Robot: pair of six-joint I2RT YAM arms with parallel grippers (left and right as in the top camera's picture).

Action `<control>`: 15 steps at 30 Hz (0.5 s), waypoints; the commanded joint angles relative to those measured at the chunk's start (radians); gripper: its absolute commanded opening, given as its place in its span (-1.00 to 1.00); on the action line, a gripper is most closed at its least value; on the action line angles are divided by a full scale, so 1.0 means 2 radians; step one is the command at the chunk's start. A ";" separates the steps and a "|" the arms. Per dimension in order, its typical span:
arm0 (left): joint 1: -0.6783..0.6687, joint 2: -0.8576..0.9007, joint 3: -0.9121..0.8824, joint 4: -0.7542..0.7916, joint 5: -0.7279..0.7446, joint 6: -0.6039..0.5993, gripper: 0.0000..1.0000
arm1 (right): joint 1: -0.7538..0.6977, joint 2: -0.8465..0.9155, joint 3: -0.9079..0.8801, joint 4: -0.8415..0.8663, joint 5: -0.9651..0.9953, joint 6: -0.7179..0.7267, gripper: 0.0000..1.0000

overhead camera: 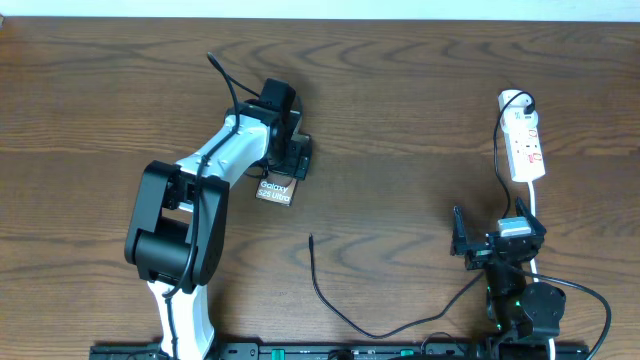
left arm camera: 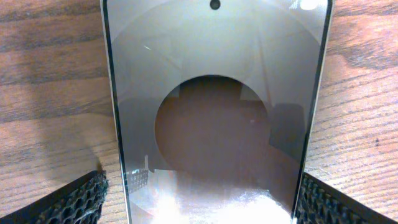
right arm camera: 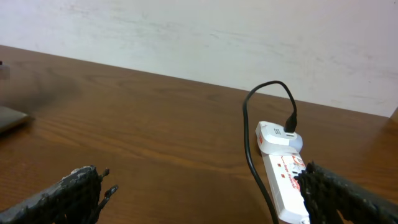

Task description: Plug charger to phone and switch on socket

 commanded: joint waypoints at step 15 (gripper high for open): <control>0.000 0.029 -0.011 -0.026 0.053 0.000 0.85 | 0.002 -0.002 -0.001 -0.002 0.000 0.005 0.99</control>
